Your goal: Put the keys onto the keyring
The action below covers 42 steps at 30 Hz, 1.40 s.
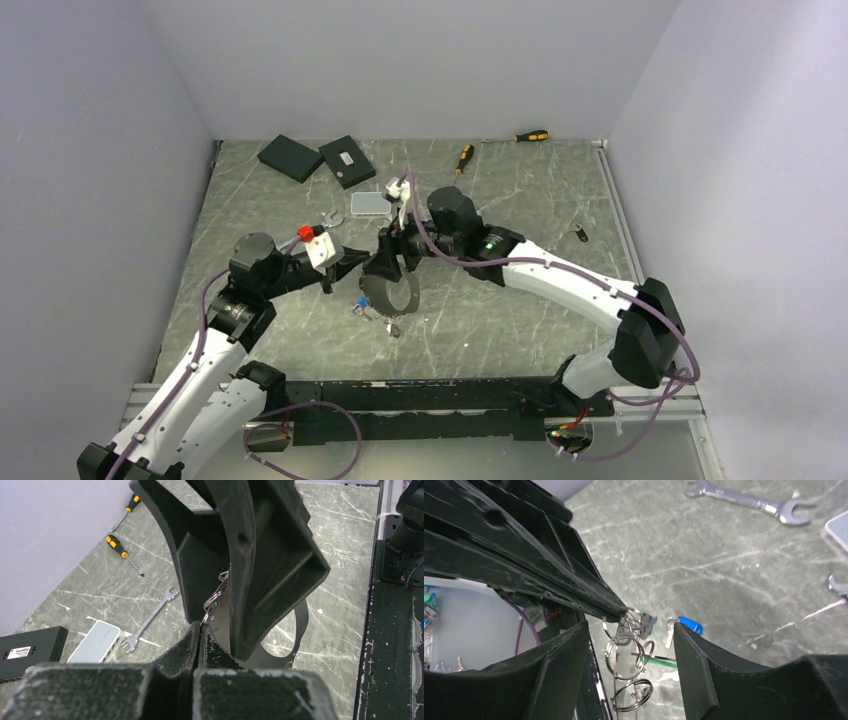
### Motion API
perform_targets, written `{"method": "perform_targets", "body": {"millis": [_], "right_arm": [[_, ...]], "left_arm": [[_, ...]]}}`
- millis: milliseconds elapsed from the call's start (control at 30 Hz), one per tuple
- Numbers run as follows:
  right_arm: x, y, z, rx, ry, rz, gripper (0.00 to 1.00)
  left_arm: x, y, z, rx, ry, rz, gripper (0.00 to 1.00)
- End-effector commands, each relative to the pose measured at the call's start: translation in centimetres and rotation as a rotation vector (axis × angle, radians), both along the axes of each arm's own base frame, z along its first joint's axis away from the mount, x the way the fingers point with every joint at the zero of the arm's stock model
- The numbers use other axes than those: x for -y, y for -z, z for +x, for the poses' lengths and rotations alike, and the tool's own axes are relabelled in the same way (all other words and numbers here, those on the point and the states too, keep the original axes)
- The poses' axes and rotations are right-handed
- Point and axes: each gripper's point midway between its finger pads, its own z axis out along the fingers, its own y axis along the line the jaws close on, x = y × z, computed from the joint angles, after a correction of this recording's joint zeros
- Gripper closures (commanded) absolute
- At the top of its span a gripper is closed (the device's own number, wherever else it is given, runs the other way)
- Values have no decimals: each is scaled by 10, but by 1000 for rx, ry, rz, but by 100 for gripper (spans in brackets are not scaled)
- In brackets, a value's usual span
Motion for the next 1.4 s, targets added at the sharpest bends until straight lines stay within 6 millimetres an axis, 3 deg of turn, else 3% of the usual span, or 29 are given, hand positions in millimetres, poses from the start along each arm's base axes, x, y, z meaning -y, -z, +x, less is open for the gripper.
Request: {"method": "perform_targets", "body": {"millis": [0,133,233,300,333,400,433,500,567,767,933,1367], "right_arm": [[-3,-5,0,30,-17,-18,38],[-5,8,-2,26,-44,-28,61],[-7,12,-1,29,-53,-35,97],[-7,11,-1,46,-59,-33,100],[-6,8,0,63,-60,-25,100],[-5,-1,-2,98,-68,-7,100],[-2,-4,-3,119,-71,-5,100],[4,-15,-5,172,-82,3,100],[13,-25,-8,223,-86,16,100],[39,-58,-34,384,-168,99,100],[52,-72,-48,458,-202,136,100],[51,-70,-53,437,-231,135,100]], "left_arm": [[1,-37,1,89,-5,-48,100],[2,-37,1,84,3,-51,100],[2,-37,0,80,5,-50,100],[3,-37,-1,83,15,-48,100],[3,-37,-2,84,19,-47,95],[2,-36,-4,84,18,-43,57],[0,-40,-5,101,10,-46,46],[-5,-38,-9,117,-5,-31,34],[-10,-41,-14,169,-14,-28,30],[-2,-45,-45,247,132,-42,41],[6,-43,-55,202,230,-37,45],[25,-45,-59,114,385,-99,62]]}}
